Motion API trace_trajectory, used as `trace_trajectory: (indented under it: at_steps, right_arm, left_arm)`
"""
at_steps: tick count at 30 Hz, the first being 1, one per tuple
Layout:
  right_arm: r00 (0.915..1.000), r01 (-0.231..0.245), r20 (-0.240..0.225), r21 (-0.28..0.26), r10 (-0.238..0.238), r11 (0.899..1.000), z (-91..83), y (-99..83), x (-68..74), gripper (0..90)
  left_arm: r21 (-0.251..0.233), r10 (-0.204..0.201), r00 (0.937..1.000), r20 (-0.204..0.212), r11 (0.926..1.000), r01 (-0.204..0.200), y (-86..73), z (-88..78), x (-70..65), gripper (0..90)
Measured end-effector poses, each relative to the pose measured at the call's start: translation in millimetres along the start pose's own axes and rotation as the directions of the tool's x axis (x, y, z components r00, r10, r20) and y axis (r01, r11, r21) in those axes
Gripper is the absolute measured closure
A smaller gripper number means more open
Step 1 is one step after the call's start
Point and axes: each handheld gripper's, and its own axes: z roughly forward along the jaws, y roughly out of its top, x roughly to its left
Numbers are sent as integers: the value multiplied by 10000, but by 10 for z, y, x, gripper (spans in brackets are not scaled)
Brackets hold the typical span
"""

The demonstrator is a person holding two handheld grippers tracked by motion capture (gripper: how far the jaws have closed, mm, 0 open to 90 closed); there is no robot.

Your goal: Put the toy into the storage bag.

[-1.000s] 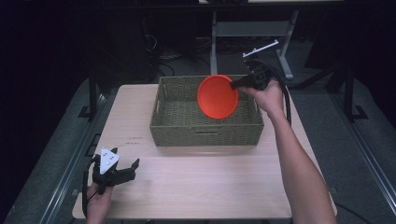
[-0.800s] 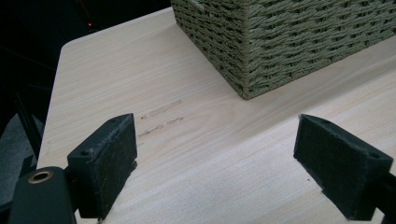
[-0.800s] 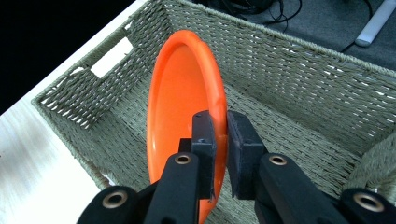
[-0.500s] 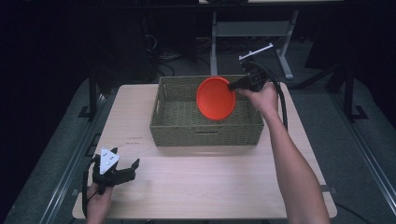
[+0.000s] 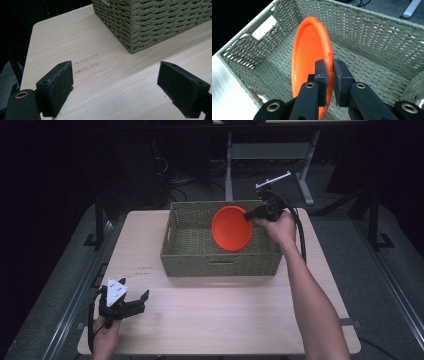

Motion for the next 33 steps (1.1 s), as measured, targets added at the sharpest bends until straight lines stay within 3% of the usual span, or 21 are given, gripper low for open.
trace_trajectory:
  at_steps: [7,17,30,33]
  right_arm:
    - [9999,78,116,375,-83,9993,125,-48,-20,820]
    - [9999,-154,33,827,151,9965,295,-138,-55,819]
    - [10000,-11,87,1696,-4,9855,475,-176,-48,808]
    - [9999,-102,67,1676,92,9858,475,-184,-54,805]
  left_arm:
    - [49,59,10000,-10,10000,-59,0,-4,7,129]
    - [39,33,10000,-2,10000,-33,0,-3,4,129]
    - [69,32,10000,-2,10000,-31,0,-4,6,128]
    - [-62,-66,10000,0,10000,66,2,10,-6,128]
